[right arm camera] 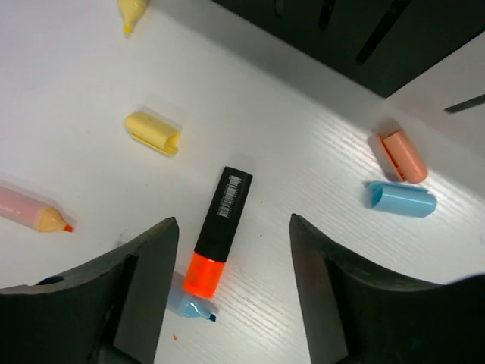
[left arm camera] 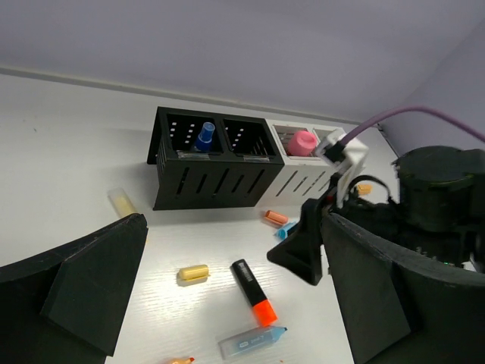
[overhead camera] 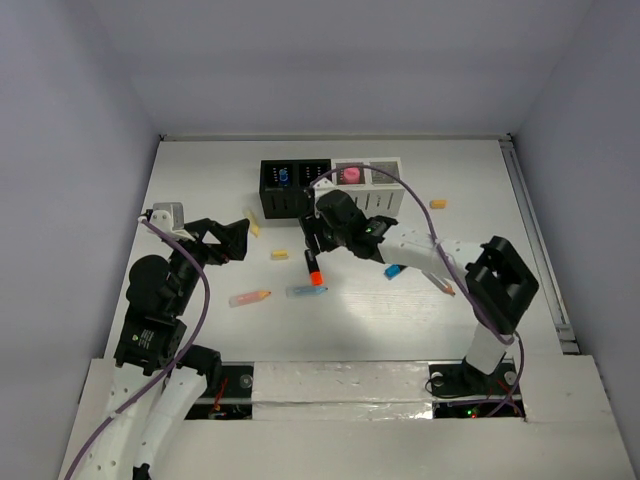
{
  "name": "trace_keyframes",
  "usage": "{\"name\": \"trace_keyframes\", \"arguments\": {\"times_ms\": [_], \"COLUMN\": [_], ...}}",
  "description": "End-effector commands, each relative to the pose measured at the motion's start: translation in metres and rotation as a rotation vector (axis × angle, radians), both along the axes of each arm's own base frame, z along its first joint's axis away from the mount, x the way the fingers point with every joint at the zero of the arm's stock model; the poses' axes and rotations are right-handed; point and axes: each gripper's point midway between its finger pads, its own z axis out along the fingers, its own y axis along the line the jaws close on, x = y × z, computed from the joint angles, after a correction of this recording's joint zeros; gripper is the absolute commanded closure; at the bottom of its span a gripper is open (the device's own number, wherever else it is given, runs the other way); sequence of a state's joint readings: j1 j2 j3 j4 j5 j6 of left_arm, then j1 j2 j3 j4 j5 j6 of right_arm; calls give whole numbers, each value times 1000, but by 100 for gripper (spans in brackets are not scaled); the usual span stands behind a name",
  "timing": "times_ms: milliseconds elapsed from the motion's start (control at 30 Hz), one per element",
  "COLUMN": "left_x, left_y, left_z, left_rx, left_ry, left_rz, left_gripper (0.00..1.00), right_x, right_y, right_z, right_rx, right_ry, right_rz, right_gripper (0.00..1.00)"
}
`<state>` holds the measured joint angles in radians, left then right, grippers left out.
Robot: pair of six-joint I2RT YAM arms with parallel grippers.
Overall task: Sort the stationery into containers
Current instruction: Pick up the pen from the center of the board.
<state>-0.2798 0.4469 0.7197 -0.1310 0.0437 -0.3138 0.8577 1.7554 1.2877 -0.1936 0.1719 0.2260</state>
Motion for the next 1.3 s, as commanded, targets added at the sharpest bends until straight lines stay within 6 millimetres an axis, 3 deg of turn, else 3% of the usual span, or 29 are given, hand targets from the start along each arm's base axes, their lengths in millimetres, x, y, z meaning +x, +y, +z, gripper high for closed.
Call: {"name": "trace_keyframes", "arguments": {"times_ms": [0,167,400,633,700,833,967,1067,1100,1133,1233,1267], "left_x": [2,2,1,1,0,0,0,0,1,0,1,1], "left_y": [-1,-1,-3,-3,-3,-3,-3,-3,-3,-3,-3,-3], "left_z": [12,12,12,12,13,14,13,13,12,13,13,12], "left_rx": [-3,-4,-4,-3,-5,-6,-5,-5,-3,-5,-5,-4], "left_ry": [-50,-52,-53,-56,-56,-60,-59,-57,-56,-57,-56,-54], "left_rz": [-6,-6,-17,-17,-20,-18,-18,-18,-18,-18,-18,-18], "left_gripper": [1,1,1,1,1,1,1,1,1,1,1,1], "right_x": [6,6,14,16,17,23,35,45,50,51,57,58], "right_y": [10,25,28,24,23,25,34,44,47,48,41,38], "right_z": [-13,-47,-81,-98,-99,-91,-65,-20,10,26,91,104], "right_rx": [33,-22,-75,-119,-123,-120,-62,37,93,122,224,241], "right_ry": [28,79,117,132,129,105,31,-63,-121,-150,-291,-324], "right_rz": [-27,-21,-58,-83,-89,-100,-99,-86,-90,-89,-118,-123], "right_gripper": [31,29,33,54,68,83,89,92,93,94,95,95]}}
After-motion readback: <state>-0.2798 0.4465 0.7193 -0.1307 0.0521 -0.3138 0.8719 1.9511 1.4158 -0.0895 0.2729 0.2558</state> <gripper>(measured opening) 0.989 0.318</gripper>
